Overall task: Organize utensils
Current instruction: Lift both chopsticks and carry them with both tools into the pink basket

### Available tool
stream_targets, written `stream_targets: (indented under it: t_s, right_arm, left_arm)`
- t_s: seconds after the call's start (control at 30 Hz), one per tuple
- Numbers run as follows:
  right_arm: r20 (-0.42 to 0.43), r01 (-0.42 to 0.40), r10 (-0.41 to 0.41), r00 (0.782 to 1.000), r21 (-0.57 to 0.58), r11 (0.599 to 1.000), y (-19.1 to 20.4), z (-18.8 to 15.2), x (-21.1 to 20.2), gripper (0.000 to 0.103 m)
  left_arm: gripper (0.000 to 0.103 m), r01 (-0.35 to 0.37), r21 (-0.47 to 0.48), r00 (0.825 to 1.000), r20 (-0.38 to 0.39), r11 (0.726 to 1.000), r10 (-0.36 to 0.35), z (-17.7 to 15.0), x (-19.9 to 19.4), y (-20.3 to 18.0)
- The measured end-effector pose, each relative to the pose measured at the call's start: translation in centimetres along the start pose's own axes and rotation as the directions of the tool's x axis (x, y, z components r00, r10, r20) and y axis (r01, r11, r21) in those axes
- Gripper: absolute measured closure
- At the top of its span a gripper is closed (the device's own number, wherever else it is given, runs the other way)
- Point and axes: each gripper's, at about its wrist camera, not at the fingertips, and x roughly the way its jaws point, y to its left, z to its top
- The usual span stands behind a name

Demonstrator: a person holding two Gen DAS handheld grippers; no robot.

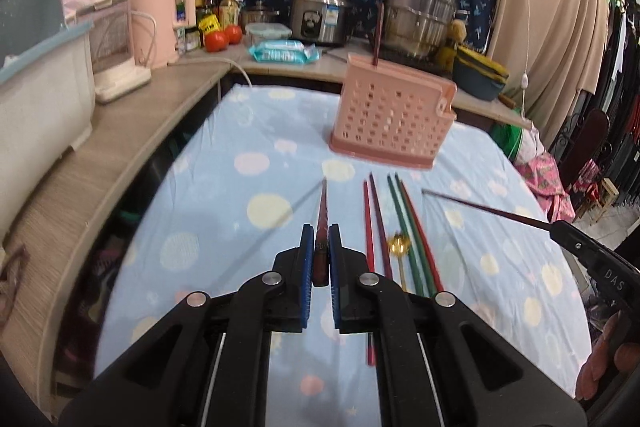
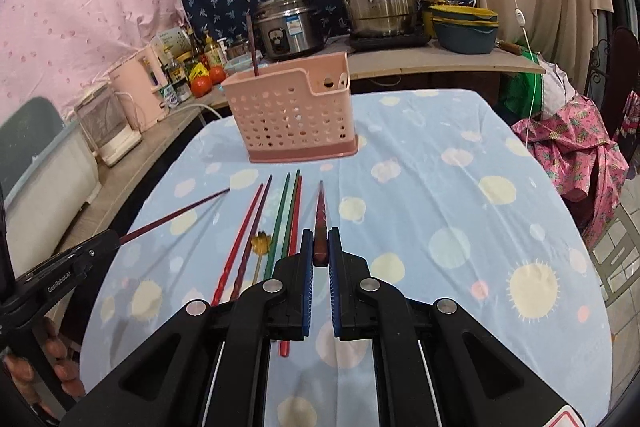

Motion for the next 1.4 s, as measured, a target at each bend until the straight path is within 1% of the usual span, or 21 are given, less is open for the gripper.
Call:
stream_targets:
  t_s: [0.17,0.37,0.6,0.7,0.77,0.87,0.97,1.0,1.07,1.13,1.17,1.2,1.3,1.4]
  right_arm:
    - [0.076,-0.012,0.01,0.997,0.02,1.0,-0.8,3.8,-1.1,0.096]
    - [0.14,-0.025,0.021,0.99,0.024,0.999,-1.5,7.7,-1.5,0.096]
    - [0.197,-0.047,0.044,0.98,0.014,0.999,-1.2,12.4,-1.1,0.096]
    - [0.232,-0.07,0.065,0.971,0.016,0.997,-0.9,14.7,-0.9,0.096]
    - [0.26,-0.086,0.078,0.962,0.021,0.996,-0.7,16.5,-0.8,0.096]
    - [0.305,-0.109,0.096,0.947,0.025,0.994,-0.2,19.4,-0.6,0.096]
    - [0.353,-0.111,0.098,0.931,0.017,0.994,0.5,22.0,-0.3,0.096]
    - [0.366,-0.111,0.098,0.926,0.017,0.994,0.7,22.7,-0.2,0.096]
    - [0.391,-0.111,0.096,0.916,0.016,0.994,1.1,24.1,0.4,0.096]
    - [0.41,-0.113,0.094,0.907,0.021,0.993,1.3,25.0,1.4,0.096]
    - [0.413,-0.111,0.09,0.906,0.026,0.994,1.3,25.2,2.0,0.096]
    - [0.414,-0.112,0.089,0.906,0.031,0.993,1.4,25.5,2.7,0.096]
    - [0.391,-0.12,0.091,0.916,0.051,0.991,1.2,25.6,5.2,0.096]
    - [0.347,-0.133,0.101,0.932,0.069,0.989,1.0,25.2,7.6,0.096]
  left_arm:
    - [0.096,0.011,-0.029,0.997,0.081,1.0,-0.009,4.1,-1.0,0.6]
    - [0.096,0.012,-0.022,0.988,0.154,1.0,-0.009,8.8,-1.2,0.6]
    - [0.096,0.058,-0.017,0.974,0.219,0.998,-0.053,14.2,-1.6,-0.3]
    - [0.096,0.08,-0.006,0.965,0.252,0.997,-0.076,17.0,-1.8,-1.0]
    - [0.096,0.087,0.002,0.955,0.285,0.996,-0.084,18.9,-2.1,-1.7]
    - [0.096,0.086,0.01,0.935,0.346,0.996,-0.084,21.8,-2.5,-2.6]
    - [0.096,0.099,0.009,0.914,0.394,0.995,-0.095,24.5,-2.6,-3.3]
    - [0.096,0.102,0.01,0.905,0.415,0.995,-0.097,25.4,-2.6,-3.6]
    - [0.096,0.105,0.011,0.89,0.445,0.994,-0.099,26.6,-2.3,-4.0]
    - [0.096,0.101,0.014,0.882,0.462,0.995,-0.096,27.4,-1.7,-4.4]
    - [0.096,0.105,0.015,0.88,0.465,0.994,-0.1,27.8,-1.0,-4.6]
    - [0.096,0.101,0.015,0.881,0.463,0.995,-0.096,27.9,-0.4,-4.8]
    - [0.096,0.083,0.02,0.895,0.439,0.996,-0.084,28.2,2.3,-5.2]
    - [0.096,0.072,0.025,0.914,0.399,0.997,-0.076,27.5,4.8,-5.3]
